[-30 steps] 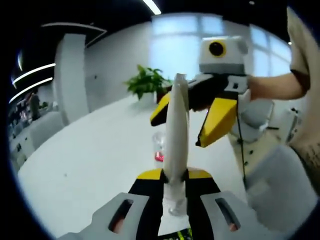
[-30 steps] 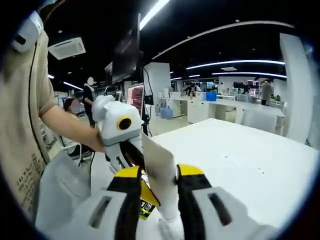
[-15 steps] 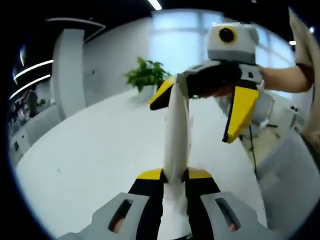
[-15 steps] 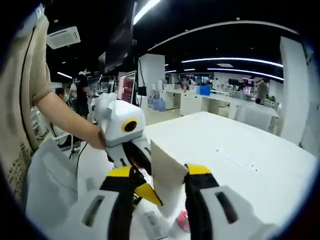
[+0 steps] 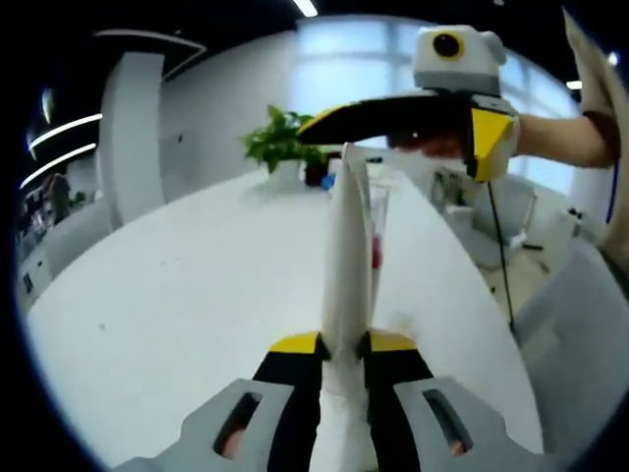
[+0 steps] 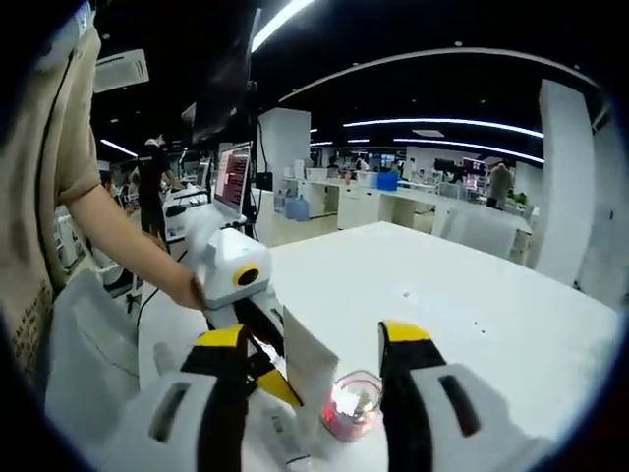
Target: Arrange the skincare products in the storage area until every visible bottle or jar stands upright without overlapping.
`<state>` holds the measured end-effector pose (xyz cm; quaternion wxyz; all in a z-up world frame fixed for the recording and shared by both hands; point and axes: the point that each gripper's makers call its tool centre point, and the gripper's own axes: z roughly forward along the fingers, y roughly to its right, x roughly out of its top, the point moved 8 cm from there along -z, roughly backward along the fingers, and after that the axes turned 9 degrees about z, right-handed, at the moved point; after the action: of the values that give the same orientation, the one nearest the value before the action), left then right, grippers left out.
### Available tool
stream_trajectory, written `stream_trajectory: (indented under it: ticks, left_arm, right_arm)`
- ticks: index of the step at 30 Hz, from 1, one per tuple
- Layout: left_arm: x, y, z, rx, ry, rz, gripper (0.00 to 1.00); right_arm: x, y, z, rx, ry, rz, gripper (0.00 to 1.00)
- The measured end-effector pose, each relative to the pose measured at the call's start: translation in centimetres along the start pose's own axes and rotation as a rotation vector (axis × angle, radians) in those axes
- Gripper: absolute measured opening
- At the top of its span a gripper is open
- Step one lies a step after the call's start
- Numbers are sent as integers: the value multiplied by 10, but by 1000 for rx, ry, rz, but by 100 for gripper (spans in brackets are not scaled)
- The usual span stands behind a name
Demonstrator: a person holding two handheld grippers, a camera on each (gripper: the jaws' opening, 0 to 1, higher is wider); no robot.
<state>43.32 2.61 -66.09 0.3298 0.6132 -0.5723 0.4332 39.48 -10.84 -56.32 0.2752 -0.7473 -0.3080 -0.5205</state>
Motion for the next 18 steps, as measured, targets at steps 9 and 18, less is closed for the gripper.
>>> stream_trajectory:
  ticks: [9, 18]
  left_arm:
    - [-3, 2, 4, -5, 14, -6, 11]
    - [-3, 2, 3, -9, 37, -7, 14]
  right_arm:
    - [-14, 12, -16, -82, 47, 101, 71]
    - [-35, 16, -30, -151, 41, 164, 78]
